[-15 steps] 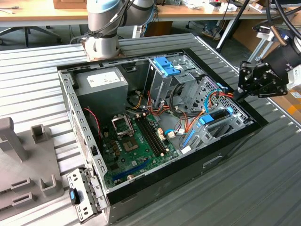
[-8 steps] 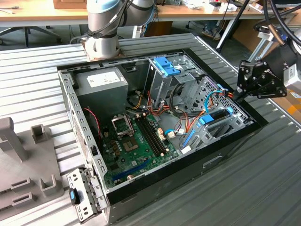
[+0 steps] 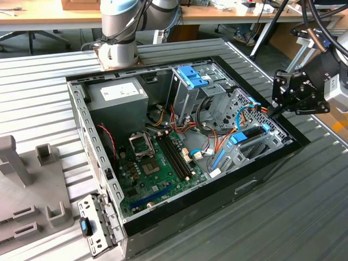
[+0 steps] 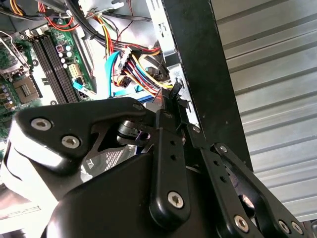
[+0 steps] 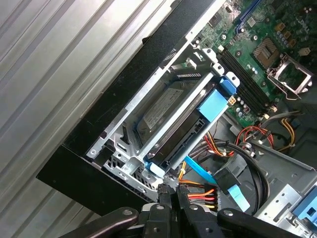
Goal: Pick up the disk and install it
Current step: 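Insert the first disk wire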
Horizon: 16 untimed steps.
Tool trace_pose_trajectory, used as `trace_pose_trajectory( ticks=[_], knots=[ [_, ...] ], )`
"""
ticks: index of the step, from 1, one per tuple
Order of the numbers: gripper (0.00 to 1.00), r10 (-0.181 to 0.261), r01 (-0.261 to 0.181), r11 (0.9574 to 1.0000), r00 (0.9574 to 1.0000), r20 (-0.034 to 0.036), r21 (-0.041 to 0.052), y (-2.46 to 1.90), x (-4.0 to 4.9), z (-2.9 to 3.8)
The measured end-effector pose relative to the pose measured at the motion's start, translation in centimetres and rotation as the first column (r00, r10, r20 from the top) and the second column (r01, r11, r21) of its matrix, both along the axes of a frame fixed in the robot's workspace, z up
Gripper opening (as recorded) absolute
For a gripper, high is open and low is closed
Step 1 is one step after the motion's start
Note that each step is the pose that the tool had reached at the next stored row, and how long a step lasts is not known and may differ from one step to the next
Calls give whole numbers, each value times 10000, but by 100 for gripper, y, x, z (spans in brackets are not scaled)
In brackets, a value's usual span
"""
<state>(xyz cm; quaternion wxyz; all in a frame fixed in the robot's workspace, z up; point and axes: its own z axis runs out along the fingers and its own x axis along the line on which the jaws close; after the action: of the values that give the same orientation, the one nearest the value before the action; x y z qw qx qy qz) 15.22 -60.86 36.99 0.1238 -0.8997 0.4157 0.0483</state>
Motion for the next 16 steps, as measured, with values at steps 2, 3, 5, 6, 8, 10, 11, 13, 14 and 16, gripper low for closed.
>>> trace_pose_trajectory(
  ticks=[2,3,5,6,8,10,11,13,14,16],
  knots=[
    [17,-6,6,10000,10000,0,1,0,-1,0],
    [17,-9,9,10000,10000,0,1,0,-1,0],
    [17,-19,19,10000,10000,0,1,0,-1,0],
    [17,-22,22,10000,10000,0,1,0,-1,0],
    [17,-29,29,10000,10000,0,0,0,-1,0],
    [17,-37,37,10000,10000,1,1,0,-1,0],
    [17,-42,42,10000,10000,1,0,1,-17,1],
    [17,-149,149,9999,9999,0,2,0,-57,-3],
    [17,-181,181,9998,9998,0,0,0,-60,-2],
    [17,-208,208,9998,9998,0,-1,0,-60,-1]
  ],
)
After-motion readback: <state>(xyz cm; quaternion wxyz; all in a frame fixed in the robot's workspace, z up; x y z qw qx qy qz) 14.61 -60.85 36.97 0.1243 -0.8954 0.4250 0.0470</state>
